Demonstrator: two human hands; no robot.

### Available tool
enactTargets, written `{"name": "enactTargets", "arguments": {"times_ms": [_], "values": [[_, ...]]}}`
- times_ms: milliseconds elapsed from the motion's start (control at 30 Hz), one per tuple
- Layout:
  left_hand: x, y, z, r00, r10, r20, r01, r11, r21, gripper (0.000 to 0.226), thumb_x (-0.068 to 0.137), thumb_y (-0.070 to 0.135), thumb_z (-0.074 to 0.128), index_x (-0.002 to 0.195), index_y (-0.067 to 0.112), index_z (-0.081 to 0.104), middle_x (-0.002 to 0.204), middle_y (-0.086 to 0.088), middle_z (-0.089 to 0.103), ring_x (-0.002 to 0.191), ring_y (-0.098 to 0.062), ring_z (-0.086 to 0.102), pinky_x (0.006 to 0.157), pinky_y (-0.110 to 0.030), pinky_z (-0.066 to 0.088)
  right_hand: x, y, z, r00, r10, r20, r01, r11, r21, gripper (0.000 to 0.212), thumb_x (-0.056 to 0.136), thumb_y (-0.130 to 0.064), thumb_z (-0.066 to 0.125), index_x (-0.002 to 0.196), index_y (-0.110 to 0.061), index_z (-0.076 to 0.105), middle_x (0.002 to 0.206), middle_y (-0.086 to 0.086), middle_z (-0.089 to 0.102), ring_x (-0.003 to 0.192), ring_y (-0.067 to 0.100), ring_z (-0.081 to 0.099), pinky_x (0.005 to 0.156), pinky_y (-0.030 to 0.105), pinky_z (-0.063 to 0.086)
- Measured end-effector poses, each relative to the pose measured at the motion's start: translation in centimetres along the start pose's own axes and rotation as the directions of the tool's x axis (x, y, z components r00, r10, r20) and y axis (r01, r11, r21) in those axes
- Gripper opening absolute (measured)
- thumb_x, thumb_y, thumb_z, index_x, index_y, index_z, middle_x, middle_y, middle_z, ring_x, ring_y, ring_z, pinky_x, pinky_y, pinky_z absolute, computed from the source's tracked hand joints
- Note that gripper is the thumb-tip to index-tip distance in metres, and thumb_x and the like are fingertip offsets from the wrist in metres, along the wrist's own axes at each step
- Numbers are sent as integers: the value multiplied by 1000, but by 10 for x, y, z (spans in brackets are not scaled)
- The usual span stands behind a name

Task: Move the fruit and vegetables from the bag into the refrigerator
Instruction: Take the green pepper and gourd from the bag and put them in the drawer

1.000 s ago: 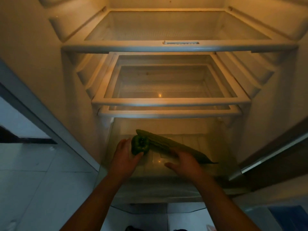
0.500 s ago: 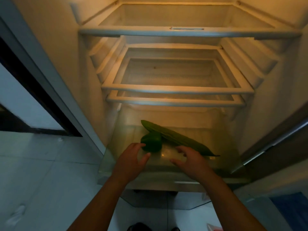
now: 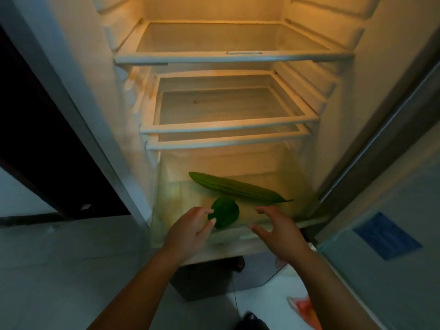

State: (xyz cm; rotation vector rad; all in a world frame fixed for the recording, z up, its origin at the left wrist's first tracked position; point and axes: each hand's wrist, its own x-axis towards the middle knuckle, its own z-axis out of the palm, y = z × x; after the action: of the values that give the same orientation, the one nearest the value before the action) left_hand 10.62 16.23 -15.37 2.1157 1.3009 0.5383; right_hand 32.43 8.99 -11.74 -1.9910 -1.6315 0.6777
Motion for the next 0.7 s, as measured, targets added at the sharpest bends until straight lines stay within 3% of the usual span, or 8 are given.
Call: {"name": "enactTargets", "arguments": {"times_ms": [133,333,433,533,600,700], "values": [[-16,1,-7,995,57,87,-57,998,3,35,92,43,47,123,27,53,126,9,54,113,-7,52,92,-28,44,-24,-2,1,991,66,-119,-64,998,18,49,83,-36,68,127,-22,54,133,-2,53,119,14,50,93,17,33],[-37,-2,-13,981,159,113,-152,986,-68,41,90,48,49,125,26,53,124,10,55,115,-6,52,94,-25,43,-65,-3,12,982,101,-157,-102,995,3,51,82,-35,69,129,-21,52,133,-2,52,108,19,58,96,31,45],[-54,-3,-15,971,207,120,-205,978,-33,59,82,60,39,130,27,49,128,8,55,117,-8,51,98,-28,42,-86,1,16,976,120,-182,-123,992,-1,53,81,-37,69,129,-22,53,106,-5,58,89,16,57,81,24,41],[-72,0,-18,973,222,60,-219,974,-48,55,84,53,45,131,24,49,129,7,53,119,-9,49,99,-24,38,-105,3,18,977,101,-187,-106,994,-18,53,82,-36,69,130,-19,53,82,-18,47,82,7,46,76,20,33],[-87,7,-19,981,194,11,-192,978,-77,47,87,41,52,130,22,50,127,10,50,119,-8,47,97,-21,34,-117,3,17,980,94,-177,-98,995,-14,53,82,-38,68,130,-21,52,97,-10,60,88,15,55,78,20,35],[-113,19,-16,989,150,-15,-150,987,-59,40,90,30,57,129,23,50,128,8,49,117,-5,45,97,-21,34,-135,3,14,987,57,-149,-58,998,-3,54,82,-40,67,131,-22,51,127,-1,58,111,15,55,86,20,37]]}}
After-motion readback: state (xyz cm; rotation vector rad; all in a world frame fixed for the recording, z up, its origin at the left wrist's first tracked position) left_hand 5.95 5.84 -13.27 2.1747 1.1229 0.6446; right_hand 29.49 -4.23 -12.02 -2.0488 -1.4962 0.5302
